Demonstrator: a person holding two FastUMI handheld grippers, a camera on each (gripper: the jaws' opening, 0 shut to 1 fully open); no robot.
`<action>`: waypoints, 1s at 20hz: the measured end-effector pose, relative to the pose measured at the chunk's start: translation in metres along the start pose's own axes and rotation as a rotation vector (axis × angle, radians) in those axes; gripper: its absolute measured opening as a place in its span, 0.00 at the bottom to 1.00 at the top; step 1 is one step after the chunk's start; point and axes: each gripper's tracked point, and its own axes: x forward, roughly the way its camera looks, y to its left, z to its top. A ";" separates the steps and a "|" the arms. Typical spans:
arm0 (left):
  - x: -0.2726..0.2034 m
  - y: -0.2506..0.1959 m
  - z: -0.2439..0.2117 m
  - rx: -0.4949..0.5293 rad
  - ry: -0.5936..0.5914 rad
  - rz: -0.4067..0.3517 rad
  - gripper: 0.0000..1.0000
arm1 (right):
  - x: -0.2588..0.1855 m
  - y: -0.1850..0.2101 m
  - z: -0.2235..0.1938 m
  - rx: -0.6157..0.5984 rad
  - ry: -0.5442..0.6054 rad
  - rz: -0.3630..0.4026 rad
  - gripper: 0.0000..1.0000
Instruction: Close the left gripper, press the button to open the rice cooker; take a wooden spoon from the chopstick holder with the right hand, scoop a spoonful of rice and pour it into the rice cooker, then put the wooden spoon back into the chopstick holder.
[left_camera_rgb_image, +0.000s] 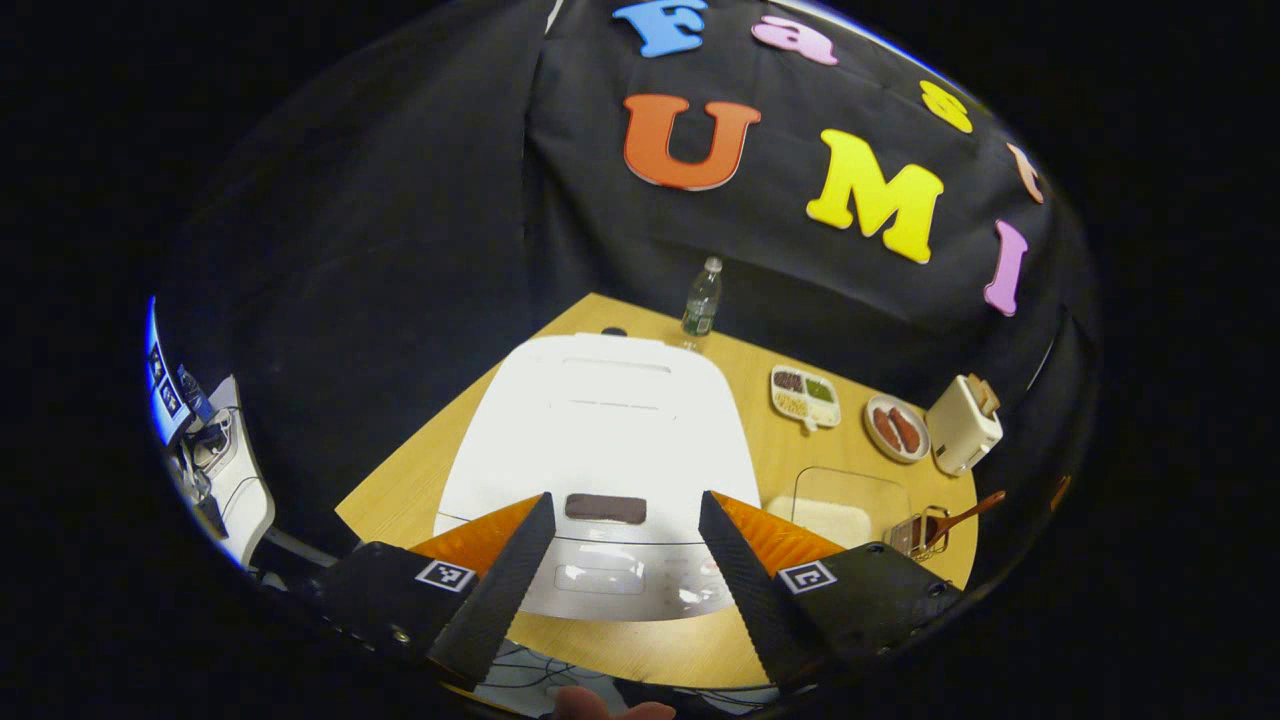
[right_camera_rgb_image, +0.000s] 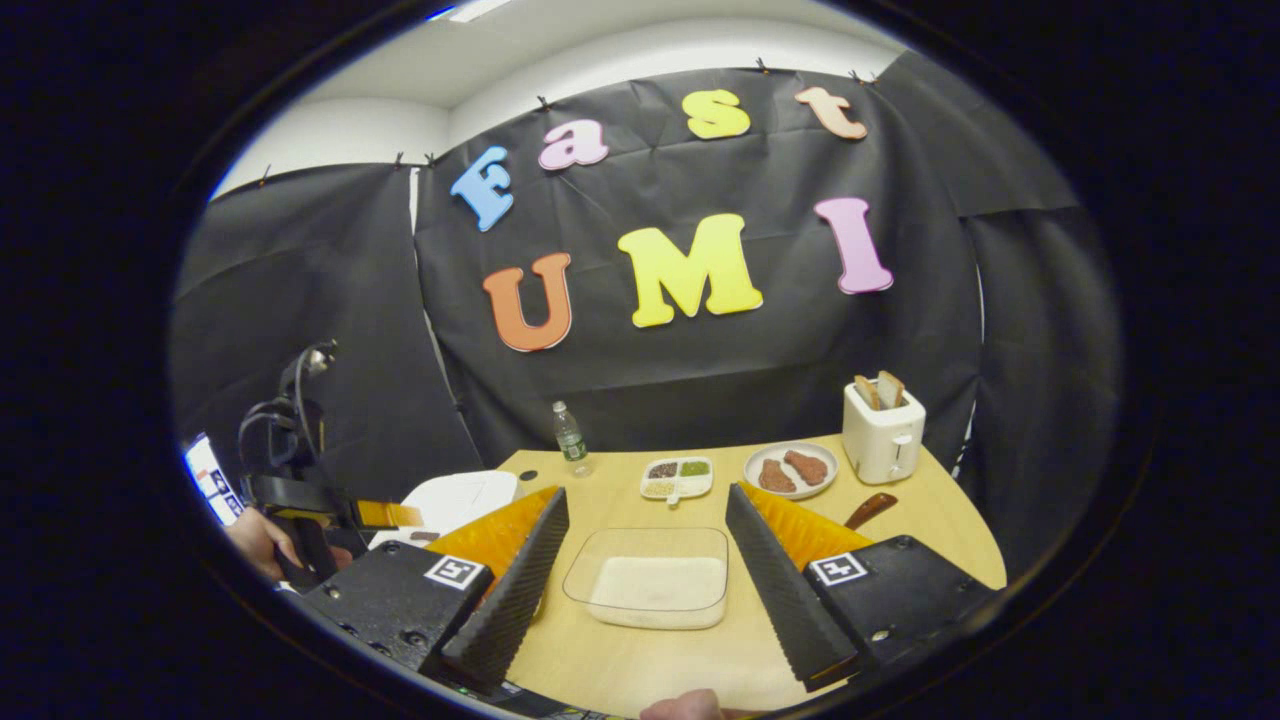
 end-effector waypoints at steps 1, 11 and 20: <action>-0.018 -0.008 0.011 0.011 -0.066 -0.036 0.95 | -0.012 0.004 0.006 -0.019 -0.023 -0.016 1.00; -0.252 -0.060 0.027 0.166 -0.508 -0.354 0.94 | -0.179 0.063 0.041 -0.117 -0.200 -0.170 1.00; -0.322 -0.046 0.022 0.108 -0.541 -0.377 0.94 | -0.238 0.092 0.045 -0.123 -0.233 -0.167 1.00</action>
